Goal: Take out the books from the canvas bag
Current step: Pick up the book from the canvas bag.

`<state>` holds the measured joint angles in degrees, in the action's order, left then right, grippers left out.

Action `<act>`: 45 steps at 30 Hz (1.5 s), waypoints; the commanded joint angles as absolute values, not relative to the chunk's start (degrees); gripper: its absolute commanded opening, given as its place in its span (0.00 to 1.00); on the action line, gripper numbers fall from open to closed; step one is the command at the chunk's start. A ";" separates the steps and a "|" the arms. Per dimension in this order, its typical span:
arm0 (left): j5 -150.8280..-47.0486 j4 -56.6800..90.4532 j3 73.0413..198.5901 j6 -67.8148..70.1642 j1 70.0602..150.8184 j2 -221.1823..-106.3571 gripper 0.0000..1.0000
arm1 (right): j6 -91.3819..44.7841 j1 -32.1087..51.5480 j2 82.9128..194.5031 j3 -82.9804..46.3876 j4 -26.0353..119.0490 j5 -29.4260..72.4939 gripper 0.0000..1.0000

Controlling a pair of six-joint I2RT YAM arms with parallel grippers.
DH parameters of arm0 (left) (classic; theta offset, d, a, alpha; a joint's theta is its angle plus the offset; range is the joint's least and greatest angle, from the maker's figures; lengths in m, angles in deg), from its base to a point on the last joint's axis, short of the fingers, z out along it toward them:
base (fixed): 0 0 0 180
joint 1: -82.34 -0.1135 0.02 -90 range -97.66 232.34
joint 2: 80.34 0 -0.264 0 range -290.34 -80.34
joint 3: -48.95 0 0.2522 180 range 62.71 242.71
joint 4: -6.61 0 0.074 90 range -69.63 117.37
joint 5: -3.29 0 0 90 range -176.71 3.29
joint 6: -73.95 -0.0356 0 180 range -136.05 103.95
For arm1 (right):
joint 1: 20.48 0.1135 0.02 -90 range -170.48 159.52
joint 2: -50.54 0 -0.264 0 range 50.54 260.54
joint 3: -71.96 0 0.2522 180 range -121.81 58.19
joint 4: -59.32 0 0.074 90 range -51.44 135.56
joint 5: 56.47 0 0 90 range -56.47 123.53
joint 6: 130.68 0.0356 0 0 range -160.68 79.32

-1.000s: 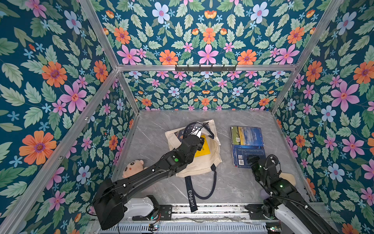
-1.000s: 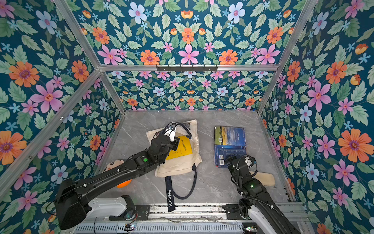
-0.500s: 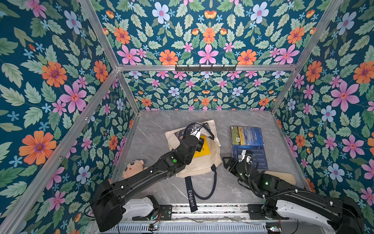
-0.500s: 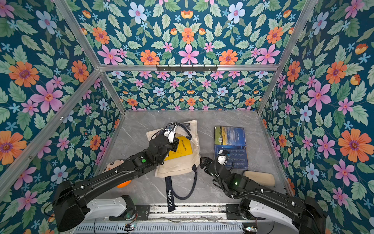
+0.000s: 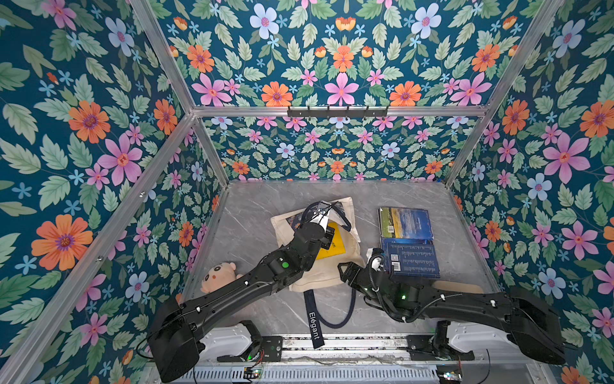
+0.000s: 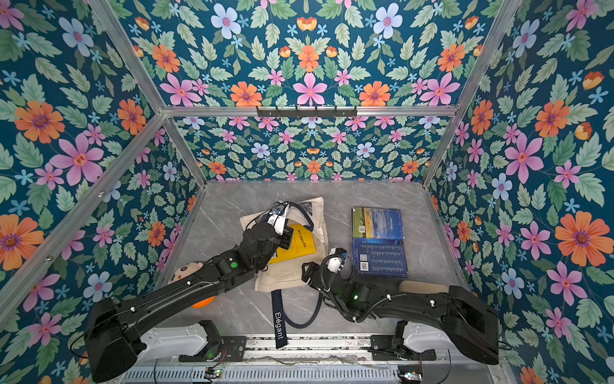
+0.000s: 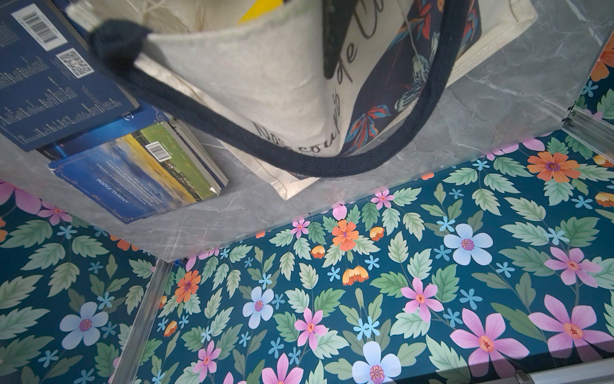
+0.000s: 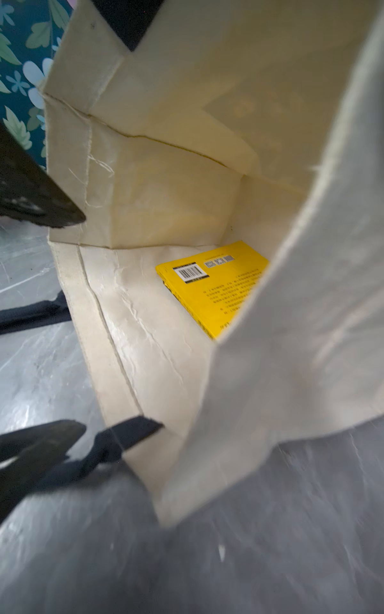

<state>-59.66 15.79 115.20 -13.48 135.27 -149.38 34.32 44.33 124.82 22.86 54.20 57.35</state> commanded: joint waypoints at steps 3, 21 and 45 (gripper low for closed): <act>-60.25 13.16 115.45 -12.62 135.25 -148.07 0.00 | 34.82 44.44 133.52 19.44 64.83 55.21 0.84; -61.38 12.90 115.01 -12.35 135.34 -147.05 0.00 | 40.08 42.63 158.20 3.63 66.17 57.90 0.79; -63.77 12.99 114.92 -12.35 135.34 -147.49 0.00 | 31.21 36.37 167.58 -2.19 81.11 56.47 0.47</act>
<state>-62.22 17.23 114.74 -13.06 135.27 -147.69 32.94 36.84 167.42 -1.75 76.78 56.84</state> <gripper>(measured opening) 0.049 0.461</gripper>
